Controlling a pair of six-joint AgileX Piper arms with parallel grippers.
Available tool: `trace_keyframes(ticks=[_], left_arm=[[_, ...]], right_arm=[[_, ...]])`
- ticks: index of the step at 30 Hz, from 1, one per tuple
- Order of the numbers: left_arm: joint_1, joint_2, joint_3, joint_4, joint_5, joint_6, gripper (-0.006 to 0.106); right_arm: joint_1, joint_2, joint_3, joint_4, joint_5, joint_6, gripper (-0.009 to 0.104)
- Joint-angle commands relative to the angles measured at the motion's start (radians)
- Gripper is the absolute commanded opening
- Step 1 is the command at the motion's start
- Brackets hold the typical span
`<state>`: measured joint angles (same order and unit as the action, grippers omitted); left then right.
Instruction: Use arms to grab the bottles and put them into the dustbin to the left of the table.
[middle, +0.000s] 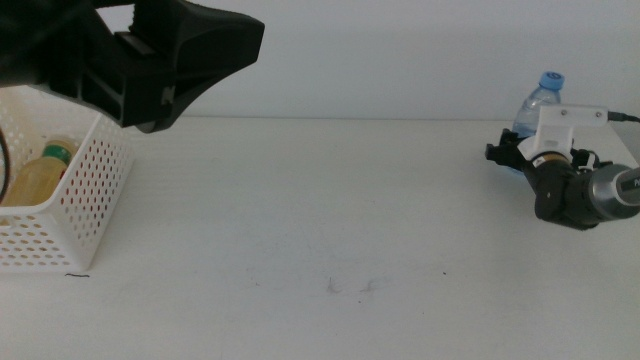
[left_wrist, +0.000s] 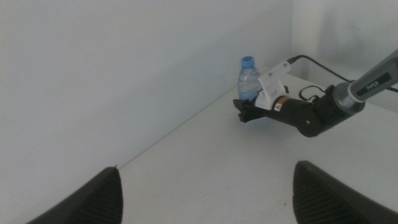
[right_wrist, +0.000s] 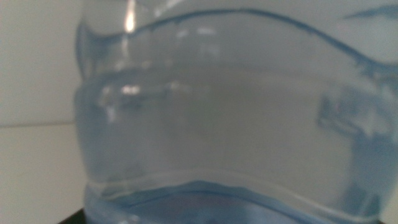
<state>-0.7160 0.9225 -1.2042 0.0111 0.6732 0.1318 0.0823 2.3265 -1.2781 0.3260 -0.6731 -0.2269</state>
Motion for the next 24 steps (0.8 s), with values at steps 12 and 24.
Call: trace_keyframes(ticks=[12, 24], left_arm=[[-0.002, -0.004, -0.006, -0.001, -0.011, -0.002, 0.094], [-0.002, -0.004, -0.006, 0.001, -0.011, -0.002, 0.094]], right_arm=[[0.389, -0.136, -0.028, -0.068, 0.091, -0.062, -0.003], [0.465, -0.019, -0.069, -0.074, 0.162, -0.051, 0.053]])
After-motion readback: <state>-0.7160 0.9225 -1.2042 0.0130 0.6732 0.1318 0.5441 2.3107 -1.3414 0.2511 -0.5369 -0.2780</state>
